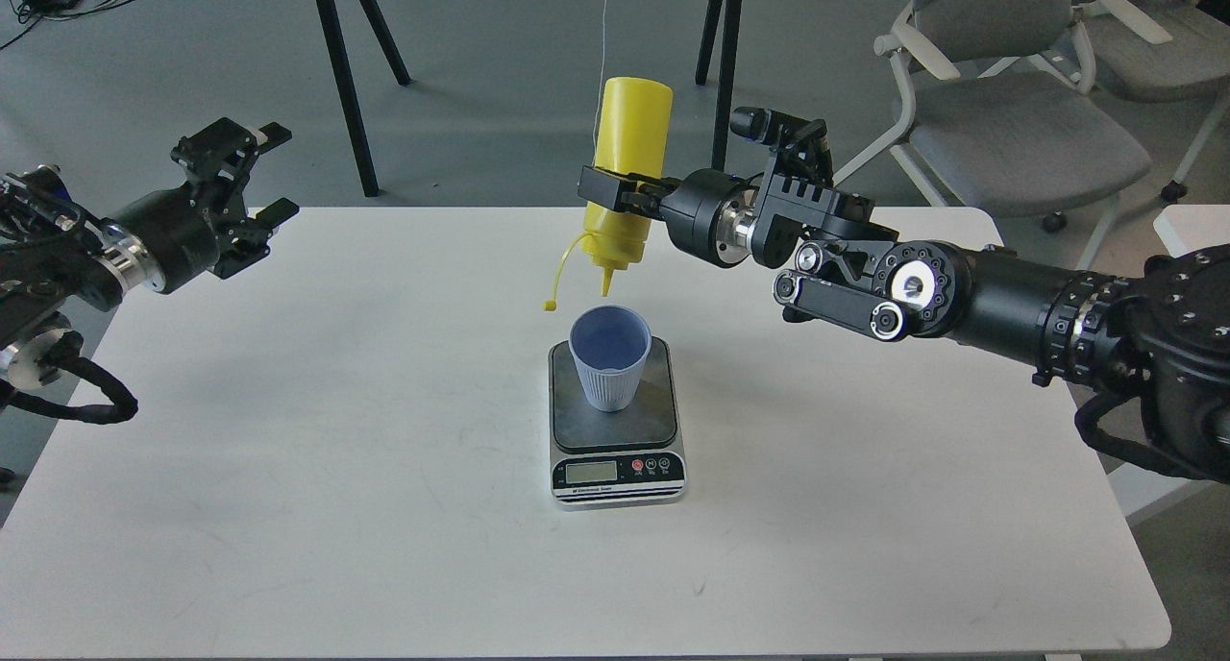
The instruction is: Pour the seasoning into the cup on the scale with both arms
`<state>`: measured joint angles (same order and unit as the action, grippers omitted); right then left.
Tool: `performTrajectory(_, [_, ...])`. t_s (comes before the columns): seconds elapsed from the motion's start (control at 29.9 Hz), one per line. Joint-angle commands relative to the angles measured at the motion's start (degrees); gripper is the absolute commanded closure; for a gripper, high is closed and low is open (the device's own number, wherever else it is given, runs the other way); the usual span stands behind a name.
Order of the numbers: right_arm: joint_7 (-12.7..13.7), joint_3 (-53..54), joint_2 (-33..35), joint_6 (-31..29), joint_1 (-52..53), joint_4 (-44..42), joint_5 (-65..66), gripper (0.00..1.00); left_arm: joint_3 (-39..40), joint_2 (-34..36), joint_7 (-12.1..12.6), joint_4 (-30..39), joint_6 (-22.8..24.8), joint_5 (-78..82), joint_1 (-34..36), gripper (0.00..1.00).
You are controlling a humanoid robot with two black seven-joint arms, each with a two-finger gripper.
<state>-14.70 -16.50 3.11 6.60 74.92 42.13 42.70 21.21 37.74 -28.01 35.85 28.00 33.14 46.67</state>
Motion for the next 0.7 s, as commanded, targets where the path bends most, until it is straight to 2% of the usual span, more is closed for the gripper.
performTrajectory(0.0, [0.02, -1.34, -0.91, -0.01, -0.03, -0.21, -0.07, 0.98, 0.06, -0.13, 0.01, 0.01, 0.00, 0.00, 0.00, 0.00])
performTrajectory(0.67, [0.29, -4.42, -3.11, -0.10, -0.65, -2.14, -0.07, 0.98, 0.06, -0.04, 0.01, -0.08, 0.00, 0.00, 0.00, 0.00])
